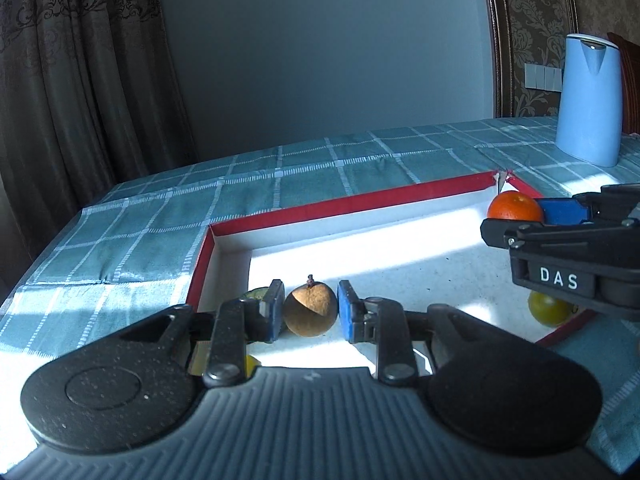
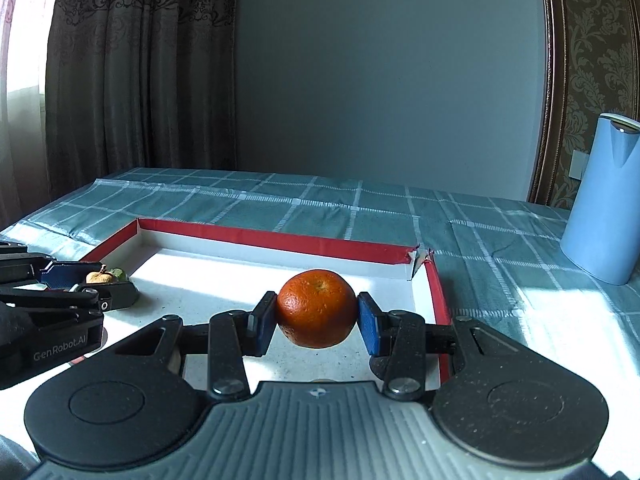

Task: Organize fruits
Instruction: 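Carry the mandarin and longan over the red tray with both tools, then lower both held fruits into the tray and open both tools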

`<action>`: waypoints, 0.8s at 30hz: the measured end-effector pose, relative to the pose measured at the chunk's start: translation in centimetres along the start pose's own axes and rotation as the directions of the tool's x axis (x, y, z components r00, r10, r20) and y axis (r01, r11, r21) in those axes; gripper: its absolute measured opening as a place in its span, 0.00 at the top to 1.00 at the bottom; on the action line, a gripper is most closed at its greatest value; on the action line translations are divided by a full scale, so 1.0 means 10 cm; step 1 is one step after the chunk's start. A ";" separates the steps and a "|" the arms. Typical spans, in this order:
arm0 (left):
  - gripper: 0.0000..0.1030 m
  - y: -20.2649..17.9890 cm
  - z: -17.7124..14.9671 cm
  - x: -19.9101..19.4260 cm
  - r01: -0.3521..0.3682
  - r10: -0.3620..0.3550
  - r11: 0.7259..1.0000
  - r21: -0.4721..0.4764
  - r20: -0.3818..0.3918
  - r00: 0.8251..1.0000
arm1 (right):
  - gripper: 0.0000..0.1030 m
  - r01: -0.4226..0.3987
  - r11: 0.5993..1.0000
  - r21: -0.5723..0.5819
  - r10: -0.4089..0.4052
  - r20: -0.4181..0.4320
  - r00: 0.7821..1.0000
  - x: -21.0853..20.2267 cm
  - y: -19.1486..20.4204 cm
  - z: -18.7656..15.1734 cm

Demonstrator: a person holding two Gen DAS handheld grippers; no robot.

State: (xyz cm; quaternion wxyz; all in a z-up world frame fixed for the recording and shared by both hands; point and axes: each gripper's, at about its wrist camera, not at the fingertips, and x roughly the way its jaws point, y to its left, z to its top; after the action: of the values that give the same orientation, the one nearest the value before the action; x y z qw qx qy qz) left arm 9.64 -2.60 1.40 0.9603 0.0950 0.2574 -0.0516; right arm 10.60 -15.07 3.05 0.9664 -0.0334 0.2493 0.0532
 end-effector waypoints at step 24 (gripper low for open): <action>0.38 -0.13 0.08 0.42 -0.045 0.047 0.998 0.048 -0.044 0.998 | 0.40 -0.008 0.997 0.072 0.021 -0.178 0.984 0.66 -0.09 0.15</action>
State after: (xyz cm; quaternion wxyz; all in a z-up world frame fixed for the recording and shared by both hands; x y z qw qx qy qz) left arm 13.46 -4.25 -0.27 0.9526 0.1243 0.2756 -0.0333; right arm 17.15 -15.28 1.24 0.9404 -0.0016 0.3367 0.0481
